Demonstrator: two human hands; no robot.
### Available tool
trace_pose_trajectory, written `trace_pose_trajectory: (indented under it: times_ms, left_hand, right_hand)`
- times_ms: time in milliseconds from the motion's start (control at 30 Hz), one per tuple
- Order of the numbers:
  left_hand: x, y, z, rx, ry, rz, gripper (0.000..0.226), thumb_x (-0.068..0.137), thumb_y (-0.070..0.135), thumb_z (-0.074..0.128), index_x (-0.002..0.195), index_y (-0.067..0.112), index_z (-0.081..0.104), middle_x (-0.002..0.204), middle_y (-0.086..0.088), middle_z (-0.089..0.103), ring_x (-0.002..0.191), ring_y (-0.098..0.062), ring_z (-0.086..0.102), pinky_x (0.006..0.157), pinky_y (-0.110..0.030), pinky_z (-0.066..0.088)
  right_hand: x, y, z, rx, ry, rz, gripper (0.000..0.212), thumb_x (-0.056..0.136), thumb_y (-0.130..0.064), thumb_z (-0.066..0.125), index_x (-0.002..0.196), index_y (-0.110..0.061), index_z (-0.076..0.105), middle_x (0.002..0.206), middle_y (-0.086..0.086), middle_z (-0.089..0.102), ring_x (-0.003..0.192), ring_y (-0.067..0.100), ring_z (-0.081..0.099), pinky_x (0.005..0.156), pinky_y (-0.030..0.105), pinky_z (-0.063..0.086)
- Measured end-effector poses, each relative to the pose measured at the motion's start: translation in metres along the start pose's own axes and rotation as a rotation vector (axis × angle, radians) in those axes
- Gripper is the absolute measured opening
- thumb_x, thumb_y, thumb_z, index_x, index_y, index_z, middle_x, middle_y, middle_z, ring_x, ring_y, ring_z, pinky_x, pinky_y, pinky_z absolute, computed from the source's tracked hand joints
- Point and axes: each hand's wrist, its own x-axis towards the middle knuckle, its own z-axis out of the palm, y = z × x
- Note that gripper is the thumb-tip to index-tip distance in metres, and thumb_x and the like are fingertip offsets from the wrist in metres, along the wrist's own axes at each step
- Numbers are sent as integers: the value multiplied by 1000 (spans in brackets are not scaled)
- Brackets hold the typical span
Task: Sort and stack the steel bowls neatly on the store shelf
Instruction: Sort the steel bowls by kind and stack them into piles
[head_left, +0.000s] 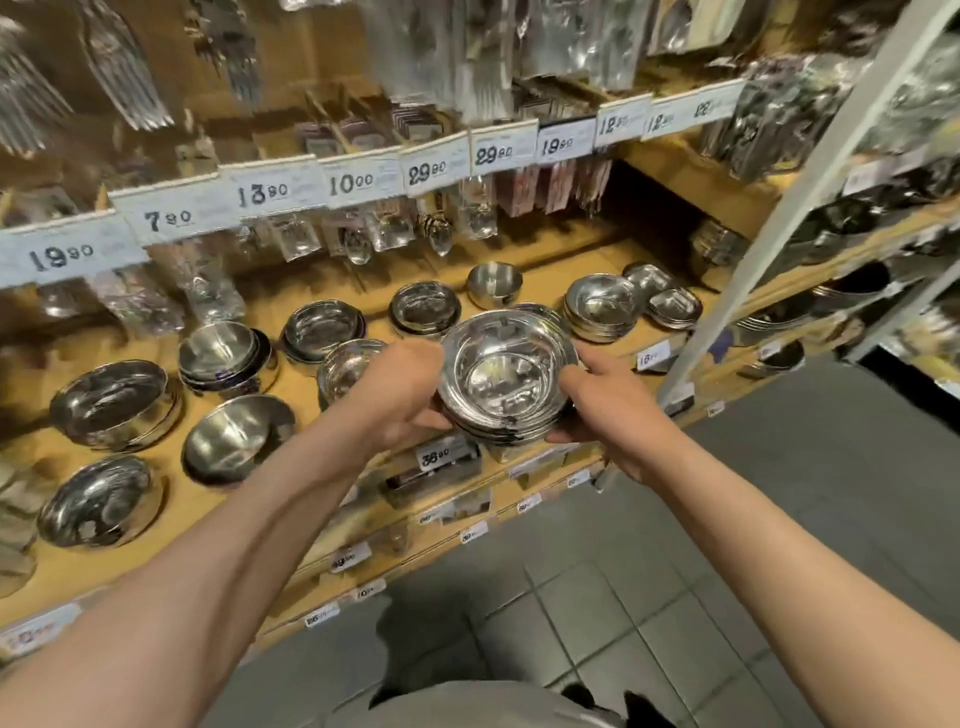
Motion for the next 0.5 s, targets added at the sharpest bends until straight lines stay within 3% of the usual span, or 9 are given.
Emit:
trace_pose_trajectory:
  times_ms: [133, 267, 333, 367, 500]
  left_hand:
    - [7, 6, 66, 59, 13, 5, 19, 100, 17, 54, 90, 6, 66, 51, 3, 64, 44, -8, 64, 56, -36, 64]
    - [19, 6, 117, 75, 42, -3, 15, 100, 12, 54, 92, 5, 65, 79, -10, 69, 65, -19, 69, 47, -29, 57]
    - [23, 4, 134, 59, 46, -16, 10, 99, 13, 60, 99, 6, 67, 87, -13, 77, 74, -21, 73, 58, -35, 64]
    - [26, 3, 141, 47, 49, -24, 10, 98, 12, 62, 103, 6, 68, 85, -10, 79, 72, -19, 75, 63, -37, 65]
    - [45, 9, 156, 57, 76, -50, 12, 98, 6, 56, 105, 6, 66, 70, -2, 77, 63, -14, 74, 54, -29, 61]
  right_hand:
    - [-5, 18, -61, 23, 12, 31, 43, 88, -26, 49, 125, -41, 65, 105, -3, 78, 91, 24, 77, 75, 49, 65]
    - [2, 34, -111, 43, -5, 53, 45, 94, -22, 48, 131, -42, 63, 116, -3, 76, 98, 23, 76, 78, 49, 64]
    - [11, 39, -129, 40, -19, 59, 44, 95, -22, 49, 132, -42, 63, 116, -4, 76, 97, 22, 76, 78, 49, 64]
    - [16, 41, -136, 31, -27, 62, 43, 95, -22, 49, 131, -42, 63, 115, -4, 76, 96, 20, 76, 78, 49, 64]
    - [45, 42, -158, -21, -60, 84, 43, 93, -24, 50, 128, -45, 64, 107, -11, 77, 96, 16, 75, 74, 43, 65]
